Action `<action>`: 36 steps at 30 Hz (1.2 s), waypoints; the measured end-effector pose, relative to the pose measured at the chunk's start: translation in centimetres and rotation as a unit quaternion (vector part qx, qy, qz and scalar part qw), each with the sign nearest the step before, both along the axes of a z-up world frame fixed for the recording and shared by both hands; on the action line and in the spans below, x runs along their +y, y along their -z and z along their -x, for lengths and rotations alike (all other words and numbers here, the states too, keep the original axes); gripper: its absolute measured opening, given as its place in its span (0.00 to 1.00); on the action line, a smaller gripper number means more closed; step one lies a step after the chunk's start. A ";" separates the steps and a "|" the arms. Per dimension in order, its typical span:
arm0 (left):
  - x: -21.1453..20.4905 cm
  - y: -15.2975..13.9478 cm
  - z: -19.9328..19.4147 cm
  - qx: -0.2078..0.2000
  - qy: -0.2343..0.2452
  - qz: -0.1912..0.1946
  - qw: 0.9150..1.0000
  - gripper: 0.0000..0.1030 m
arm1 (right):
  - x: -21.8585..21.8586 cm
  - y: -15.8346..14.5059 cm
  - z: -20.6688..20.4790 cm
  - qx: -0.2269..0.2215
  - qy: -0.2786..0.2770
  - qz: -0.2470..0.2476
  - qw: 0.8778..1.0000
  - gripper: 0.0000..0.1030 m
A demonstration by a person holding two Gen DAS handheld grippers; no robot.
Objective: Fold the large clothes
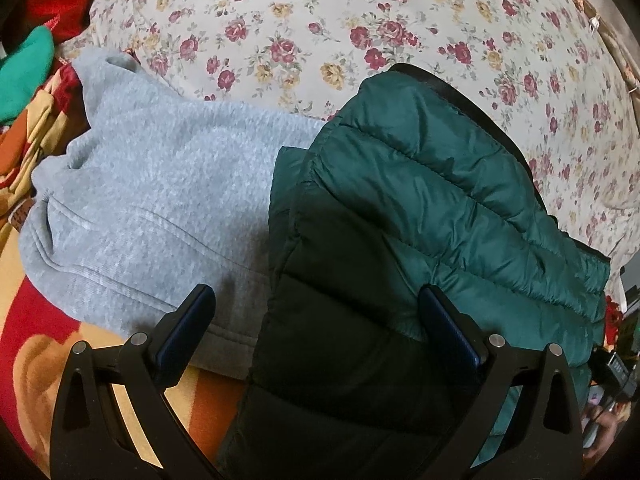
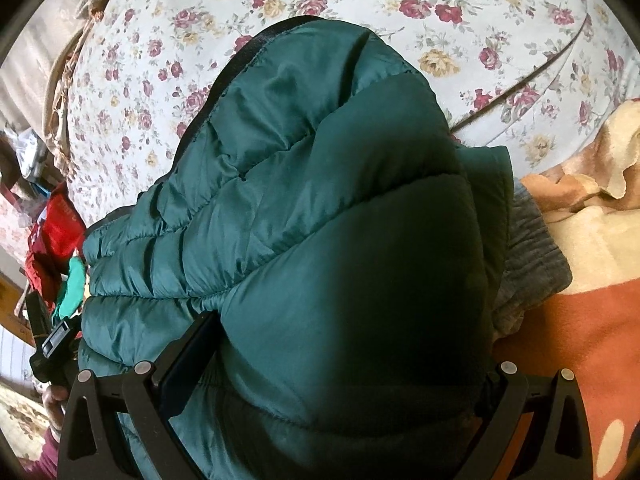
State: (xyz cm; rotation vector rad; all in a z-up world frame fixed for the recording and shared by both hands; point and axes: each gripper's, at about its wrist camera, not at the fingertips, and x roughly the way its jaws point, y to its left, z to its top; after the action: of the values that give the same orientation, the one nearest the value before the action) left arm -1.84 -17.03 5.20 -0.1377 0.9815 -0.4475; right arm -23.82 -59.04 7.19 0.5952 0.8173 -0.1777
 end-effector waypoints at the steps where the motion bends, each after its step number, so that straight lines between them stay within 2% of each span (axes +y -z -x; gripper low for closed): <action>1: 0.0 0.0 0.0 -0.001 0.000 0.000 1.000 0.99 | 0.0 0.0 0.0 0.000 0.000 0.000 1.000 1.00; 6: 0.1 -0.1 0.0 0.000 0.000 0.000 1.000 0.99 | 0.3 -0.2 0.0 -0.002 0.000 0.011 1.000 1.00; 9: 0.0 -0.2 0.2 -0.003 0.004 -0.001 1.000 0.99 | 1.1 -0.9 0.1 -0.006 0.000 0.026 1.000 0.87; 10: -0.1 -0.3 0.3 -0.005 0.012 0.000 1.000 0.95 | 1.5 -1.3 0.2 -0.006 -0.001 0.033 0.999 0.80; 11: -0.3 -0.4 0.5 -0.004 0.028 0.013 1.000 0.78 | 1.9 -1.7 0.3 -0.006 -0.003 0.038 0.999 0.72; 12: -0.4 -0.7 0.7 0.002 0.042 0.027 0.999 0.67 | 2.2 -2.0 0.4 -0.005 -0.005 0.042 0.999 0.68; 14: -0.9 -1.4 1.3 -0.006 0.046 0.010 0.999 0.57 | 3.0 -2.9 0.7 -0.004 -0.009 0.054 0.998 0.57; 16: -1.0 -1.9 2.0 -0.014 0.055 -0.001 0.998 0.48 | 3.4 -3.5 1.1 -0.006 -0.012 0.058 0.998 0.51; 20: 0.2 -2.9 2.5 0.002 0.056 0.021 0.998 0.29 | 3.9 -5.0 2.2 -0.025 -0.012 0.040 0.999 0.41; 22: 1.0 -3.5 2.9 0.010 0.059 0.033 0.998 0.23 | 4.4 -6.0 2.9 -0.035 -0.017 0.033 0.999 0.40; 23: 1.3 -3.9 3.2 0.012 0.061 0.037 0.997 0.17 | 4.7 -6.4 3.3 -0.038 -0.020 0.032 0.999 0.39; 28: 2.7 -7.1 7.1 -0.017 0.086 0.037 0.995 0.15 | 7.3 -9.0 5.4 -0.058 -0.047 0.027 0.997 0.38; 33: 3.3 -7.7 9.2 -0.019 0.094 0.027 0.995 0.16 | 8.5 -9.4 7.9 -0.047 -0.057 0.030 0.997 0.37; 36: 3.4 -6.2 8.2 -0.014 0.076 0.017 0.997 0.29 | 7.6 -8.0 8.4 -0.040 -0.036 0.010 0.998 0.38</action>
State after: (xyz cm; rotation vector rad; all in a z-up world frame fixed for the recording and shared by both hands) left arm -10.06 -13.62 11.44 -0.0859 0.9601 -0.6047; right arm -32.19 -51.48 15.15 0.5498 0.7583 -0.0947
